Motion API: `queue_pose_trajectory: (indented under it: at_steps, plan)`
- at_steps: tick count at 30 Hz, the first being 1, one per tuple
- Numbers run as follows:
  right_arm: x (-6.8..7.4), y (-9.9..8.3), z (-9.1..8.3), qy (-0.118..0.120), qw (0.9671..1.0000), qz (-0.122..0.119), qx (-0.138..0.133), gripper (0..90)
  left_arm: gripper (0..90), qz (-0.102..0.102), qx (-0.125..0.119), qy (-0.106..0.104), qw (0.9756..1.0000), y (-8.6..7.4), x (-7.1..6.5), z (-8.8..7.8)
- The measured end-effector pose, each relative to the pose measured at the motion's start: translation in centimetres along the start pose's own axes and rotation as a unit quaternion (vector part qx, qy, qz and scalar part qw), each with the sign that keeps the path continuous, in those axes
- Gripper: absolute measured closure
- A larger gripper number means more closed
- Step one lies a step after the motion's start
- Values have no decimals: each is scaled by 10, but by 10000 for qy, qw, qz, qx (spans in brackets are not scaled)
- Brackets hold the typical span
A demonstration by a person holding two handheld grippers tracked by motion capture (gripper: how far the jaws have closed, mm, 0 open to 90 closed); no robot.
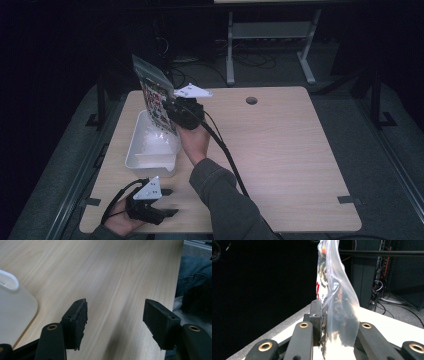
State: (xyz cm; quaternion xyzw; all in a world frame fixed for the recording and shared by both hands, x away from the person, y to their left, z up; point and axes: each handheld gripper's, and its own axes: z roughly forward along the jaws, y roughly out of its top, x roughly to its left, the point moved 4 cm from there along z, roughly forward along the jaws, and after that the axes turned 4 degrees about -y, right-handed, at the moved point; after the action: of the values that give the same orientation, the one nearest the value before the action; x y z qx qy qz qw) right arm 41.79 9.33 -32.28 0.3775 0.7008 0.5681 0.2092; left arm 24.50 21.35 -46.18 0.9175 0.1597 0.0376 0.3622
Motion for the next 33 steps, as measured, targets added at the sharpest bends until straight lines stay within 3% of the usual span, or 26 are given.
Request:
queue_pose_trajectory:
  at_steps: [11,33]
  plan:
    - [11,-11,25,-150,9999,-14,84,751,349,3,29,-9,10000,-1,-1,1]
    - [26,-45,48,-547,9983,-104,188,747,344,36,81,-45,10000,-2,0,2]
